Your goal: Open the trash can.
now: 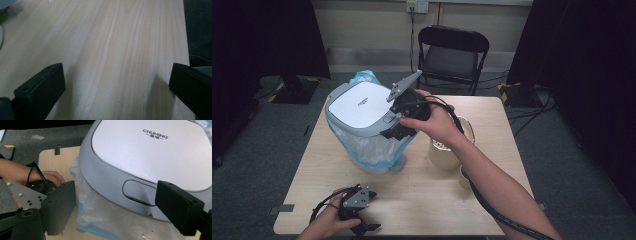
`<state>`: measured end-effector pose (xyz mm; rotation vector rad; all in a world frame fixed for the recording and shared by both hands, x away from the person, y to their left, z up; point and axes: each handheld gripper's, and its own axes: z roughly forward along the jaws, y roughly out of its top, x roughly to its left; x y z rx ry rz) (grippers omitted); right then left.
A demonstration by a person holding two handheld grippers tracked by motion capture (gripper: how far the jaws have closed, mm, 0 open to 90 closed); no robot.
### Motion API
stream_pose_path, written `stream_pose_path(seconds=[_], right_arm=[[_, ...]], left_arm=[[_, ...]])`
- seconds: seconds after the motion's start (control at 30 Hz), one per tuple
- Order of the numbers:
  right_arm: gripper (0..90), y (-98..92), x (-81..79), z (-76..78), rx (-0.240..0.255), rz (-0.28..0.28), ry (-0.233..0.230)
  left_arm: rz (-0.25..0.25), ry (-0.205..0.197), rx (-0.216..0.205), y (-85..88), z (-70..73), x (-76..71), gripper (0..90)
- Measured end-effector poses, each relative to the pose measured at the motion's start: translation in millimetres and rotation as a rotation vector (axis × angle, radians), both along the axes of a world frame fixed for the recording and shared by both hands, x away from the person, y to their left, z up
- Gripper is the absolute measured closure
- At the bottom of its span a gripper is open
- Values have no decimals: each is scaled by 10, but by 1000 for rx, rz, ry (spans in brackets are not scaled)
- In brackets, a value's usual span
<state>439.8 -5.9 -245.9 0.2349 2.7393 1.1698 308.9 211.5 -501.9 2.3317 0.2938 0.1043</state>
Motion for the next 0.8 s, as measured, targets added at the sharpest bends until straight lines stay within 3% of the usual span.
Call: stream_pose_path(seconds=[0.23, 0.5, 0.8], right_arm=[[157, 42, 28, -77, -5, 3, 8], [144, 70, 17, -83, -13, 5, -4], [146, 51, 25, -88, -21, 8, 12]], left_arm=[[2, 1, -2, -1, -1, -1, 0], [0, 0, 1, 0, 0, -1, 0], [1, 1, 0, -1, 0, -2, 0]])
